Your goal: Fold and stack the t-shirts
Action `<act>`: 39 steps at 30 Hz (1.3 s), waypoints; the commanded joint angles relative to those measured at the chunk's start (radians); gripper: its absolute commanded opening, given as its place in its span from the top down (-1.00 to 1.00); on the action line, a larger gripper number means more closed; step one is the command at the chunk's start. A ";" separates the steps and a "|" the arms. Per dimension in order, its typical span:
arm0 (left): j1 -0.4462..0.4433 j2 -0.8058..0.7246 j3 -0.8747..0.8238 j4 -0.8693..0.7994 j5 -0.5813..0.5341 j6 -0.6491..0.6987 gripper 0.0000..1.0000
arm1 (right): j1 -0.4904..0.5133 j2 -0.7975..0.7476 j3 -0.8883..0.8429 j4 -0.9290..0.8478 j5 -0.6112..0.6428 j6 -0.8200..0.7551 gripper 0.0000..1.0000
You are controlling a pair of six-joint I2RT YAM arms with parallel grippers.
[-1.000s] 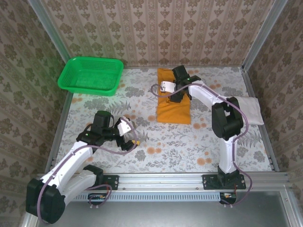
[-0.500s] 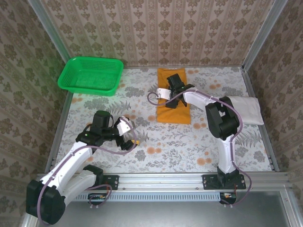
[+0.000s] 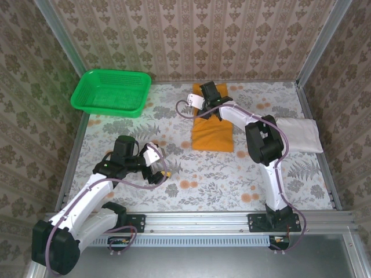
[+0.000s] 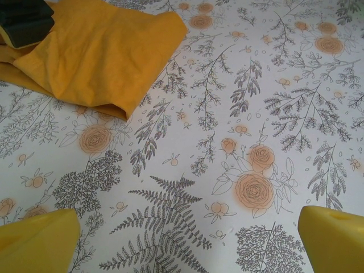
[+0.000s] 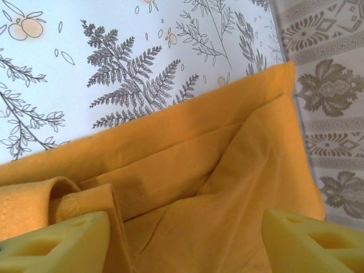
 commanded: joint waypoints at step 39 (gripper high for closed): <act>0.008 -0.016 0.009 0.023 0.022 -0.015 -1.00 | -0.121 -0.257 -0.245 -0.134 -0.016 0.753 -0.31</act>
